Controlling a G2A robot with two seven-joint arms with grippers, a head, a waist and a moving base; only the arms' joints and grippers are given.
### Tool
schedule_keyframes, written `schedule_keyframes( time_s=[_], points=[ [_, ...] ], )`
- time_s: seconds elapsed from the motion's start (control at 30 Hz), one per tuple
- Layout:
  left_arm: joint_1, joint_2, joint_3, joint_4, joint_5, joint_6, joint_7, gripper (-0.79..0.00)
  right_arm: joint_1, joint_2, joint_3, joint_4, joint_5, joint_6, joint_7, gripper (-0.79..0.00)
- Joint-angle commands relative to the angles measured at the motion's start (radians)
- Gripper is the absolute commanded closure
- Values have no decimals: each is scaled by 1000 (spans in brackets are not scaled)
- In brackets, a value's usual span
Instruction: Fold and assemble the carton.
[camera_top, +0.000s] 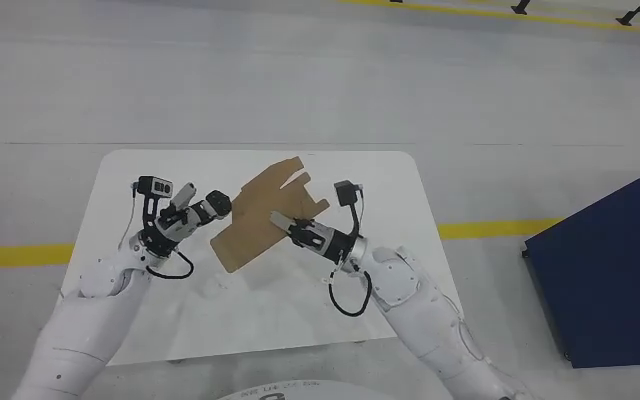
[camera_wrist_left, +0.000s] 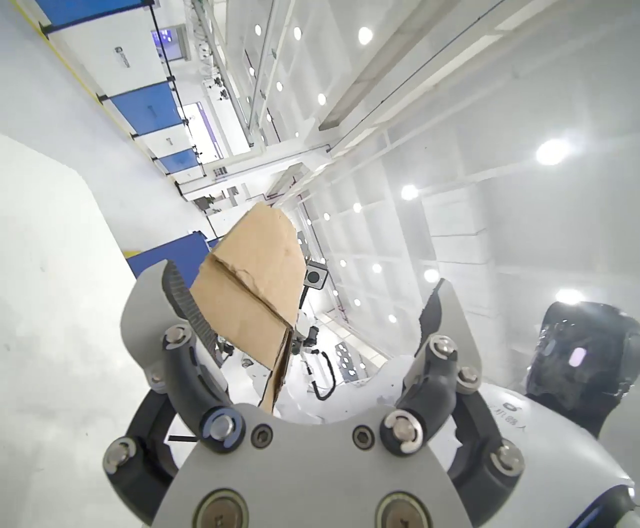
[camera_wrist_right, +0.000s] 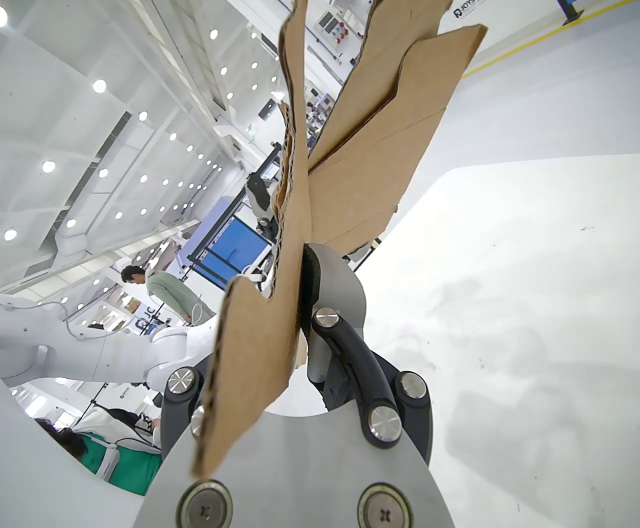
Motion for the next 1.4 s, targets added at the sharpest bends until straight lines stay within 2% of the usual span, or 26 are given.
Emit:
schedule_keyframes(
  time_s=[0.0,0.1,0.17,0.4,0.47,0.5,0.53,0.73,1.0,1.03,1.1,1.17,1.23,1.37],
  points=[
    [-13,-2,3,29,2,-3,-18,-785,-5,1,5,0,2,-9,6,0],
    [-32,-8,19,62,60,-33,17,-782,-11,3,10,-5,2,-14,10,0],
    [-42,-14,36,75,94,-49,49,-671,-14,3,12,-8,2,-18,13,0],
    [-71,-33,93,114,264,-131,152,-499,-14,5,13,-9,21,-25,42,0],
    [-74,-40,113,118,310,-159,183,-388,-12,5,11,-9,20,-20,45,0],
    [-76,-43,121,119,321,-169,194,-360,-10,5,10,-9,19,-17,47,0],
    [-77,-46,129,119,327,-177,198,-289,-9,5,9,-9,20,-15,47,0],
    [-81,-51,145,128,319,-232,178,0,-2,5,7,-6,25,-2,49,0],
    [-76,-47,134,134,174,-281,73,0,4,4,8,-2,38,5,42,0],
    [-77,-46,130,138,161,-286,63,-25,4,4,8,-1,38,8,41,0],
    [-76,-45,122,140,134,-299,44,-166,6,4,8,-1,37,15,40,0],
    [-73,-43,114,136,97,-304,21,-243,9,3,7,0,32,28,37,0],
    [-69,-39,102,130,61,-302,2,-286,12,3,6,0,21,55,29,0],
    [-59,-30,78,109,43,-293,-7,-320,13,1,0,-9,1,87,12,0]
  ],
)
